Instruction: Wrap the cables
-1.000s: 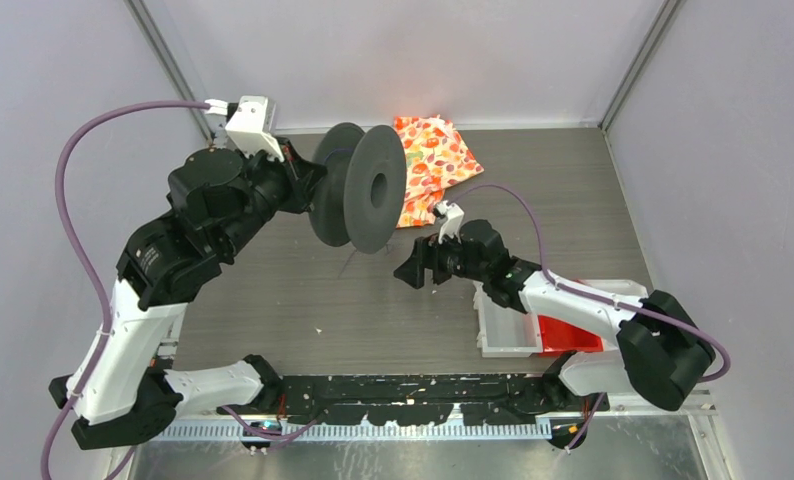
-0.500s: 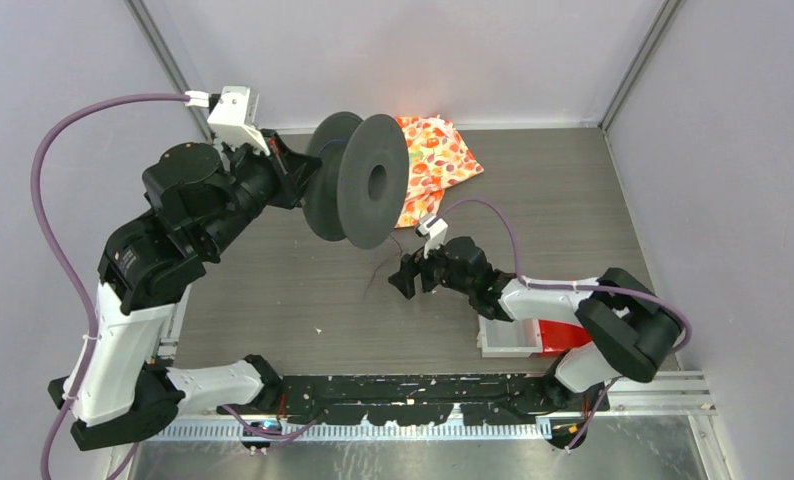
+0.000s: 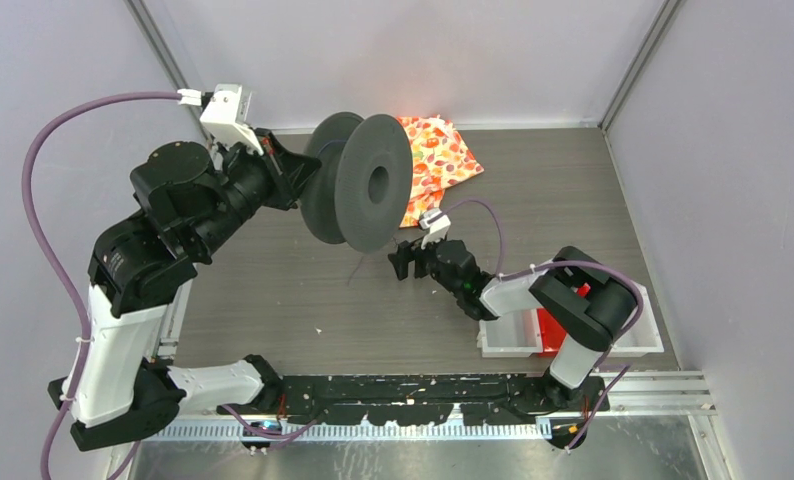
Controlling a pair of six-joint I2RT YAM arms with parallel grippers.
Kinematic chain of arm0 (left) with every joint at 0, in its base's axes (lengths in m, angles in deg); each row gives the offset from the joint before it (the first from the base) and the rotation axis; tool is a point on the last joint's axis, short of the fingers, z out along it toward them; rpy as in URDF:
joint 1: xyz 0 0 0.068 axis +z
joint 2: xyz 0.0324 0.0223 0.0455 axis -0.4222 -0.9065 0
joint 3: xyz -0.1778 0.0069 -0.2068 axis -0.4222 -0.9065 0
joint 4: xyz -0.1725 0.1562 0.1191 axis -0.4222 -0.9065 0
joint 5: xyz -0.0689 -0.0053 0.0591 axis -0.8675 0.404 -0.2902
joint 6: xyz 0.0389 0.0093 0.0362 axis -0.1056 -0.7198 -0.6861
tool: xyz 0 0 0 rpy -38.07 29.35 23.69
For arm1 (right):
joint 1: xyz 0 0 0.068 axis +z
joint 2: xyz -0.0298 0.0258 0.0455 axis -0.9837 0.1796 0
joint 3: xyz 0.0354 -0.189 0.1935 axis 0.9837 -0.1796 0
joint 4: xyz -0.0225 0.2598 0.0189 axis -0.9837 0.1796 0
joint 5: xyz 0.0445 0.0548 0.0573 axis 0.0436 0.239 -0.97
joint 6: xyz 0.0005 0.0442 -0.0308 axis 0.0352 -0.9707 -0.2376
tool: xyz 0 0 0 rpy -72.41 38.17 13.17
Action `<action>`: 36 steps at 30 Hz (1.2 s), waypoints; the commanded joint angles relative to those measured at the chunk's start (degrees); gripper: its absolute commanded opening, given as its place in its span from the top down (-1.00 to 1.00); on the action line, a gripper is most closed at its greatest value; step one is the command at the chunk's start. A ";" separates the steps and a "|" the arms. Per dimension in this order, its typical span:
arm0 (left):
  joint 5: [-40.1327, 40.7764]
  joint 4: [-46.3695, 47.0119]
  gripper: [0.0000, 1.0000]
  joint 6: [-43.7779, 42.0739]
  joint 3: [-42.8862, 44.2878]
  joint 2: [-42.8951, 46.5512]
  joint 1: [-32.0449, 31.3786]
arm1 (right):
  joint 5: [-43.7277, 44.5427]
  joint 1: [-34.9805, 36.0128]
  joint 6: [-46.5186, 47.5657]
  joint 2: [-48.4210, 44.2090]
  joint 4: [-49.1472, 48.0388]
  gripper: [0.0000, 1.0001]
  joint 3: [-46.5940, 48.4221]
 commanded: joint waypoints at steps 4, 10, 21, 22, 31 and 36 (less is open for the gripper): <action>-1.53 3.78 0.99 1.59 4.55 -0.04 0.15 | 6.14 0.35 -2.21 2.88 -11.80 -0.64 3.56; -0.66 3.63 0.99 1.76 4.73 -0.21 0.19 | 3.74 0.45 -3.36 2.57 -16.90 -0.61 2.50; 0.47 3.28 0.99 2.07 5.28 -0.57 0.19 | 2.34 0.61 -6.73 3.99 -24.03 -0.51 1.14; 0.83 3.36 0.99 2.11 5.24 -0.57 0.19 | 2.97 0.65 -7.16 3.62 -24.23 -0.51 0.50; 1.26 4.15 0.99 2.02 4.74 -0.48 0.19 | 8.28 0.68 -6.23 -13.78 -19.31 -0.59 -12.59; 0.36 5.27 0.99 2.13 4.31 -0.58 0.19 | 1.60 0.76 -2.97 -30.68 0.45 -0.53 -14.96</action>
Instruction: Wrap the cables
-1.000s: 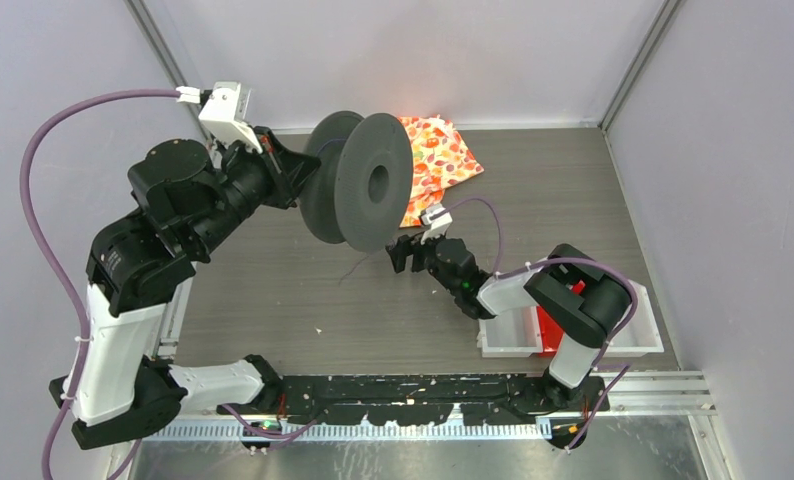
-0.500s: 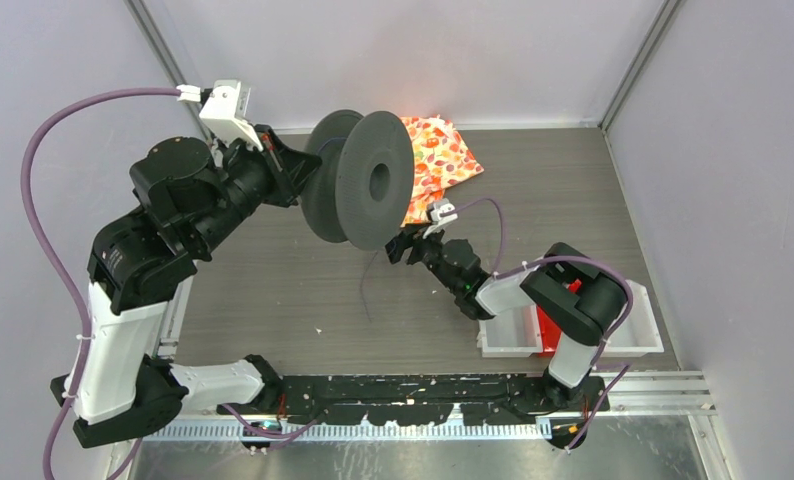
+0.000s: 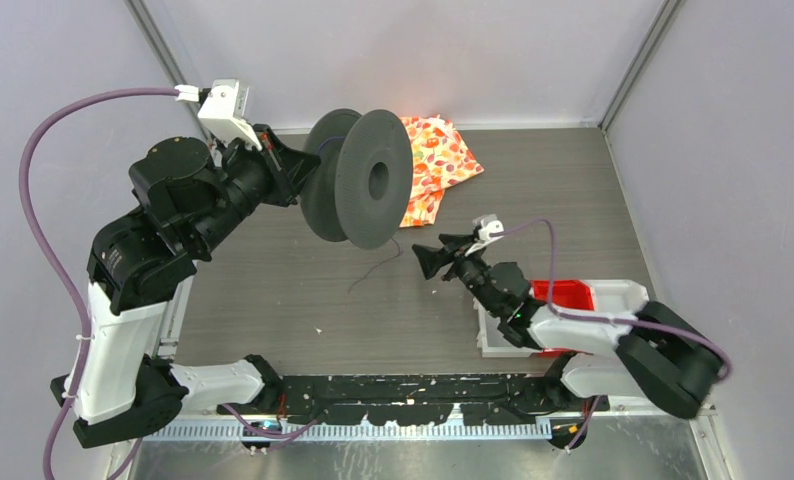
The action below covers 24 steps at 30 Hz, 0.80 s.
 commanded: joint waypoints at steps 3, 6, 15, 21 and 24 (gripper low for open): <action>-0.44 7.20 0.99 1.29 1.16 0.83 0.19 | -7.96 1.07 6.72 -14.85 17.89 -0.49 0.81; -0.48 7.41 0.99 1.43 0.70 0.72 0.14 | -12.01 1.66 9.73 -15.69 21.27 -0.50 3.01; -0.82 7.54 0.99 1.95 0.40 0.43 0.19 | -14.32 2.86 11.83 -3.20 13.43 -0.51 10.30; 0.15 7.34 0.99 2.02 0.45 0.41 0.19 | -10.53 2.93 13.27 7.74 5.51 -0.05 15.37; 1.62 7.51 0.99 1.92 -0.02 0.64 0.19 | -12.75 3.23 10.81 8.37 6.64 0.74 15.93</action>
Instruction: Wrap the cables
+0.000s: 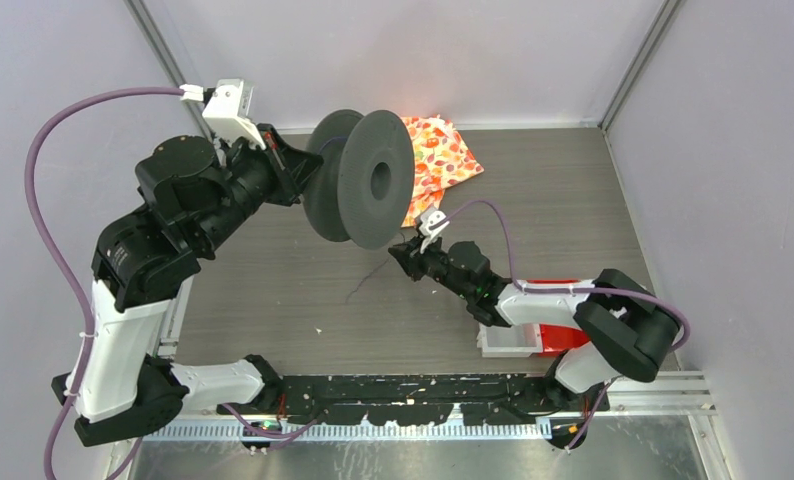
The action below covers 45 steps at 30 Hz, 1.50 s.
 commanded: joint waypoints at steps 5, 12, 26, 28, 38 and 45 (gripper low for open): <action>6.36 14.82 0.99 0.08 -6.88 3.05 0.19 | 2.91 4.61 -1.84 -6.86 8.20 0.99 2.50; 19.37 22.49 1.00 -4.21 -15.91 0.89 0.19 | 0.44 9.97 -7.67 -21.80 39.65 0.99 9.38; 13.02 20.72 1.00 -8.92 -28.47 -3.34 0.06 | 5.97 11.93 8.61 -28.54 65.43 0.99 34.82; 11.16 21.86 0.99 -10.11 -31.54 -1.85 -0.07 | 7.25 11.88 11.14 -27.32 65.65 0.99 37.22; -8.25 17.64 0.99 -14.79 -35.14 3.21 -0.08 | 7.65 5.12 15.34 -21.42 65.76 0.99 40.27; -16.49 11.61 0.99 -16.95 -33.58 6.15 -0.08 | 6.04 -1.72 13.41 -22.13 64.14 0.76 36.08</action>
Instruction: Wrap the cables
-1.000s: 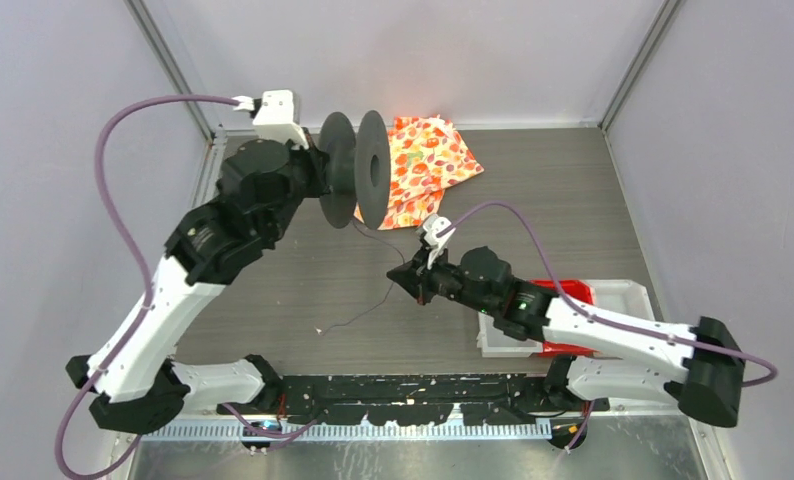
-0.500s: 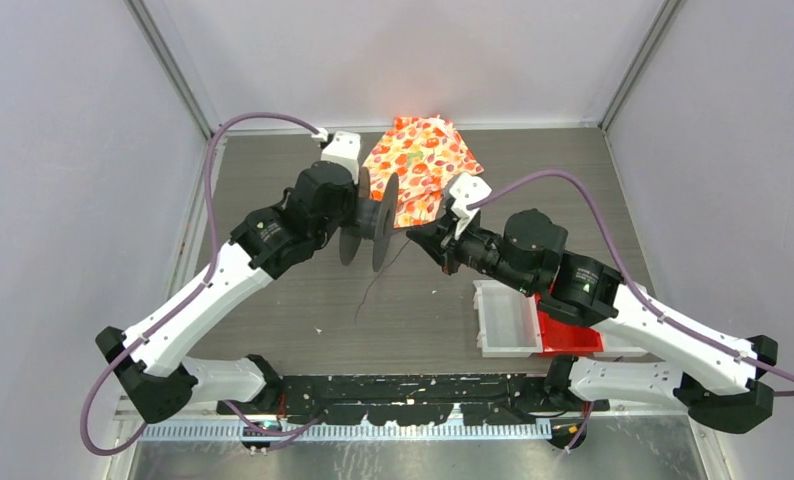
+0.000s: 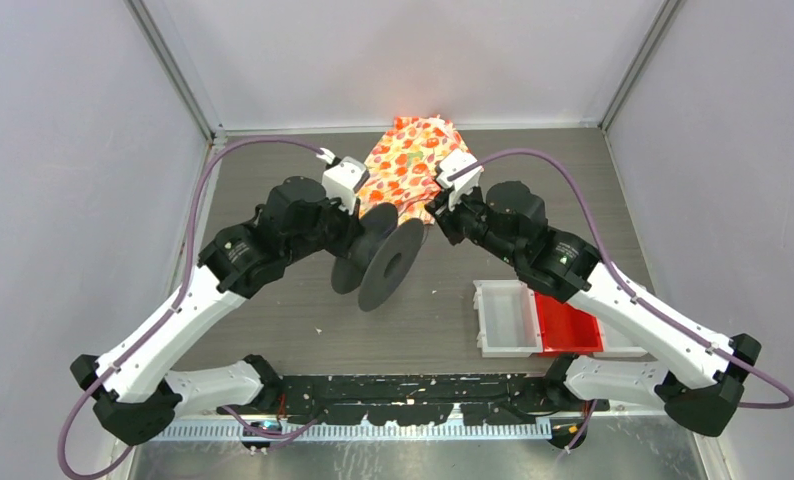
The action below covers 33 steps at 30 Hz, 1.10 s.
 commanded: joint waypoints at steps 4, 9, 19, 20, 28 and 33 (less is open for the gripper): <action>-10.92 -1.56 0.99 -1.16 4.64 4.38 0.03 | -2.42 -7.18 -3.13 -0.85 -4.26 0.67 -5.38; -9.20 -0.89 0.99 0.48 7.60 6.17 0.03 | -4.86 -11.31 -8.55 -1.40 -8.99 0.34 -12.89; -3.28 -0.28 1.00 5.16 17.29 5.86 0.03 | -7.26 -13.91 -14.02 -3.59 -10.66 -0.52 -21.17; -2.53 -0.15 1.00 5.70 18.12 5.81 0.03 | -7.36 -13.98 -14.50 -4.05 -10.74 -0.56 -21.48; 4.46 3.13 0.99 7.29 20.33 5.95 0.01 | -11.72 -14.10 -19.45 -6.66 -15.58 -0.70 -26.01; 5.32 4.54 0.99 8.31 21.93 5.16 0.03 | -15.15 -14.10 -21.29 -7.10 -18.61 -0.71 -30.07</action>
